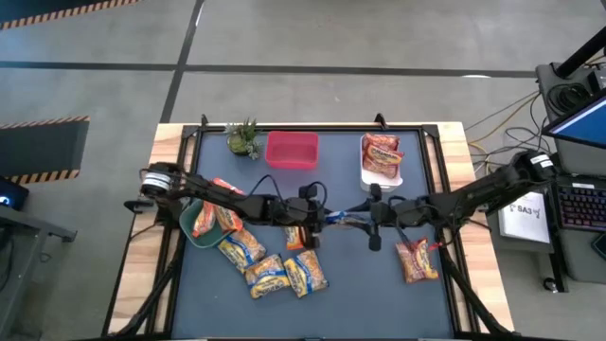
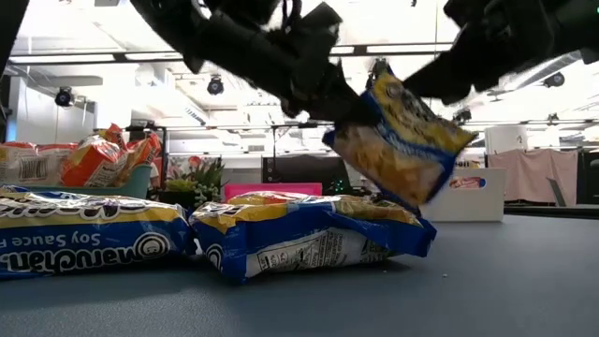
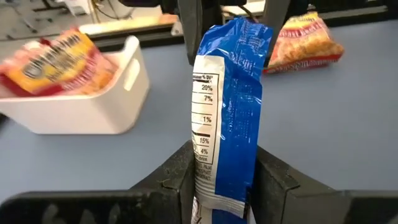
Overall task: Sort Maruchan noodles
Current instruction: Put the blue noodle pack into the red bin
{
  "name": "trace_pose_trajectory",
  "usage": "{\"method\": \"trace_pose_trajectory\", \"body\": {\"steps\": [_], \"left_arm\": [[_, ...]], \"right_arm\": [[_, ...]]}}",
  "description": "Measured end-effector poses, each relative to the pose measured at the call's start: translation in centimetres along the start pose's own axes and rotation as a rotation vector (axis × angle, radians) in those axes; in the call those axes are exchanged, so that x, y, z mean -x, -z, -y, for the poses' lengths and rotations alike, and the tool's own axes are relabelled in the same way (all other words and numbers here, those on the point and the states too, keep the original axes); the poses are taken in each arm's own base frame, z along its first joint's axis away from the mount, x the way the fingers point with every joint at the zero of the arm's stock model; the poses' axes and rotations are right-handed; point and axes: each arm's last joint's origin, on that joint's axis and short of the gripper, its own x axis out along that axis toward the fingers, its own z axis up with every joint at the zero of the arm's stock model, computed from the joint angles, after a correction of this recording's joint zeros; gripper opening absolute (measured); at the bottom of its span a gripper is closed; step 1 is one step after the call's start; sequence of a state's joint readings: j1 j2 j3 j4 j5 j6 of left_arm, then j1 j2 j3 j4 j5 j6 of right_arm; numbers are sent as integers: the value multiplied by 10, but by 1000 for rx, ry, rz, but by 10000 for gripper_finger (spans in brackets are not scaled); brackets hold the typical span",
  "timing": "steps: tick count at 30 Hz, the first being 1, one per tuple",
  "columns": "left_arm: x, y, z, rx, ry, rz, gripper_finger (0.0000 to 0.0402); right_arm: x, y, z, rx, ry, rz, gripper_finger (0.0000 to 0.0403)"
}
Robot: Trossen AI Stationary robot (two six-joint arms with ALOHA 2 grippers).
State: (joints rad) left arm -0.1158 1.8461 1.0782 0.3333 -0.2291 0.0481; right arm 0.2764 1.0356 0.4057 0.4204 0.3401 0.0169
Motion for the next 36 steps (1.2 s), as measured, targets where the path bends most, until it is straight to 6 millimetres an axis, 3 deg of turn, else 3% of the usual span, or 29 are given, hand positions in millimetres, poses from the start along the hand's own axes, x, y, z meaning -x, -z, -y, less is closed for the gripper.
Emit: {"method": "trace_pose_trajectory", "body": {"steps": [7,11,16,20,24,29,36], "left_arm": [[33,-22,-13,-70,-121,-37,93],[57,-31,-25,-118,-321,-107,94],[91,-38,-59,-144,-646,-233,95],[111,-42,-100,47,-800,-210,95],[121,-39,-138,260,-702,-187,95],[140,-48,-179,442,-690,-321,94],[142,-66,-211,519,-601,-510,93]], "right_arm": [[24,-26,12,33,72,158,184],[40,-42,24,-20,167,283,185],[55,-61,37,-53,230,403,180],[62,-79,45,-78,267,463,176],[60,-82,47,-69,277,419,176],[55,-82,48,-49,276,276,170],[54,-81,50,-42,284,193,164]]}}
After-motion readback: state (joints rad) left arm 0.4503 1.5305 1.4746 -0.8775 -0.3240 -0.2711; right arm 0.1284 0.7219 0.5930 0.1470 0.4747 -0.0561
